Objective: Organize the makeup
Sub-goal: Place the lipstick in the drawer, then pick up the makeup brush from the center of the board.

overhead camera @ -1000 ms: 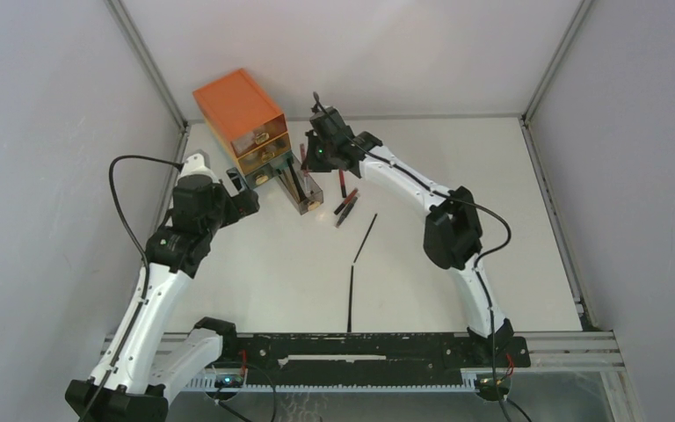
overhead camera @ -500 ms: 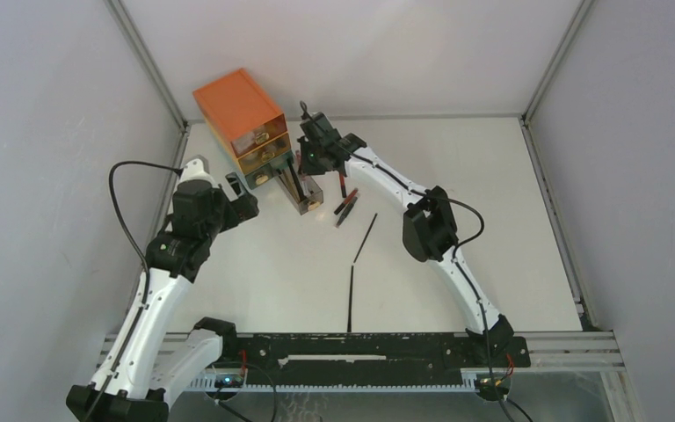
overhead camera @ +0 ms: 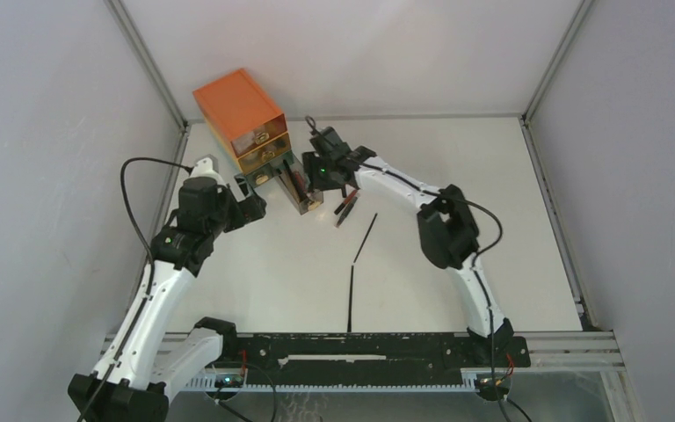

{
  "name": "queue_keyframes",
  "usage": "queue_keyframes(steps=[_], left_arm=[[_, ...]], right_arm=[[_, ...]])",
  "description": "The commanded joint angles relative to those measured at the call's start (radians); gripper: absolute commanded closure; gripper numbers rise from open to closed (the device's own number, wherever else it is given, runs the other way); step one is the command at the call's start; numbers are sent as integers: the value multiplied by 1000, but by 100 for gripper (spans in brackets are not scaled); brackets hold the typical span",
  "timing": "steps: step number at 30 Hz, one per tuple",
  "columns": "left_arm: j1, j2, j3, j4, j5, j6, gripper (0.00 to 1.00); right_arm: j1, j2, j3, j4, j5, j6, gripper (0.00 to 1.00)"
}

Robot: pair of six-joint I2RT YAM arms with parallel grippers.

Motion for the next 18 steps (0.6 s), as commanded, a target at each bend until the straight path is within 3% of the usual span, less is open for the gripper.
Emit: queue_keyframes(steps=[1, 3, 8, 11, 18], left_arm=[[-35, 14, 12, 14, 44, 33, 0], [-48, 14, -4, 19, 42, 33, 0], [-54, 29, -44, 47, 76, 20, 0], [-60, 42, -47, 61, 88, 16, 0], [-65, 48, -35, 61, 88, 28, 0]], right_arm=[[-68, -333, -373, 128, 154, 148, 36], [-93, -394, -496, 111, 202, 225, 37], [-84, -439, -624, -67, 354, 413, 45], [-75, -453, -710, -52, 358, 481, 49], [-64, -400, -714, -43, 320, 494, 53]])
